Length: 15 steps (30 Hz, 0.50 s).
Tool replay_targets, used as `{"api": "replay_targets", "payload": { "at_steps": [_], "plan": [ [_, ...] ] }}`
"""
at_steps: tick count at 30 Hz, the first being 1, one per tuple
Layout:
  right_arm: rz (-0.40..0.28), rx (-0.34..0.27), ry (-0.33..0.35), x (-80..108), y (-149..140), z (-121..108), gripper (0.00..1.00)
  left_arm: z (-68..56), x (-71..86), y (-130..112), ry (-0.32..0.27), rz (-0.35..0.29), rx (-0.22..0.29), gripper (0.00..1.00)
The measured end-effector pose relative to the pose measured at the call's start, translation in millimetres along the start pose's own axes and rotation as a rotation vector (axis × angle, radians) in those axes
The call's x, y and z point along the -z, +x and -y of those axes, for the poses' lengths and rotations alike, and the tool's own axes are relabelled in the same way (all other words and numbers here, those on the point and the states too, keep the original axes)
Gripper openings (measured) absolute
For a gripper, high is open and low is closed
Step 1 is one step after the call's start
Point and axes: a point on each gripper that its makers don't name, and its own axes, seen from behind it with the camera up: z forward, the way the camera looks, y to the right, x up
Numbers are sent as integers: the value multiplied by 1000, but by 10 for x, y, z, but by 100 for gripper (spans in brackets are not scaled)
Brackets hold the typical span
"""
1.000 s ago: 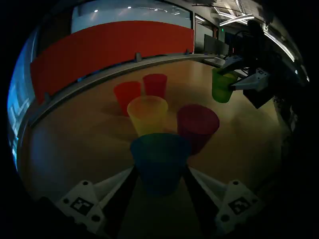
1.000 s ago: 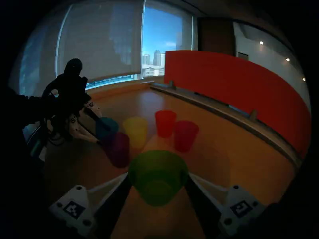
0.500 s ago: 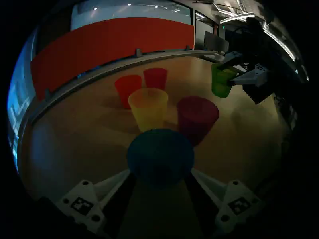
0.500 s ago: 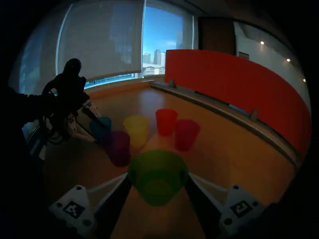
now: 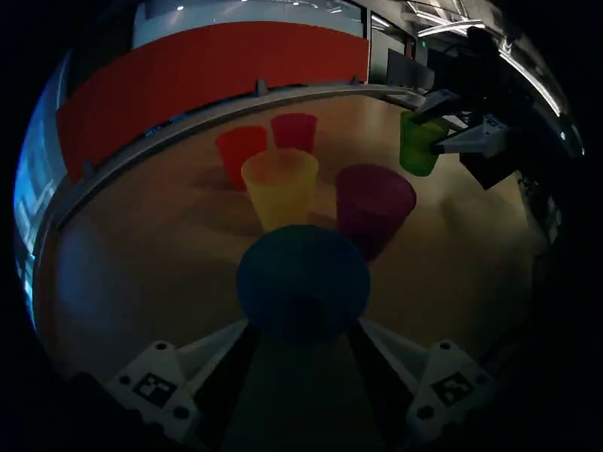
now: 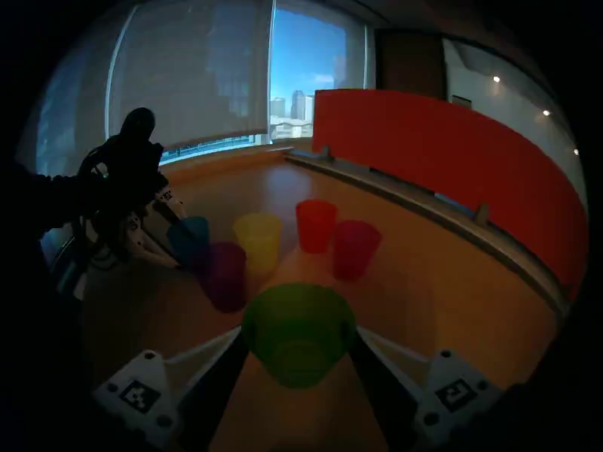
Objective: Pour water
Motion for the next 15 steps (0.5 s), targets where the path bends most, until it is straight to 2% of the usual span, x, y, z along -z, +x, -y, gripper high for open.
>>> {"api": "replay_targets", "payload": {
  "at_steps": [6,15],
  "plan": [
    [28,-11,8,-69,-101,14,90,4,61,-77,11,13,-12,79],
    [67,-21,29,-177,-248,62,90,28,254,-186,40,4,1,79]
  ]
}}
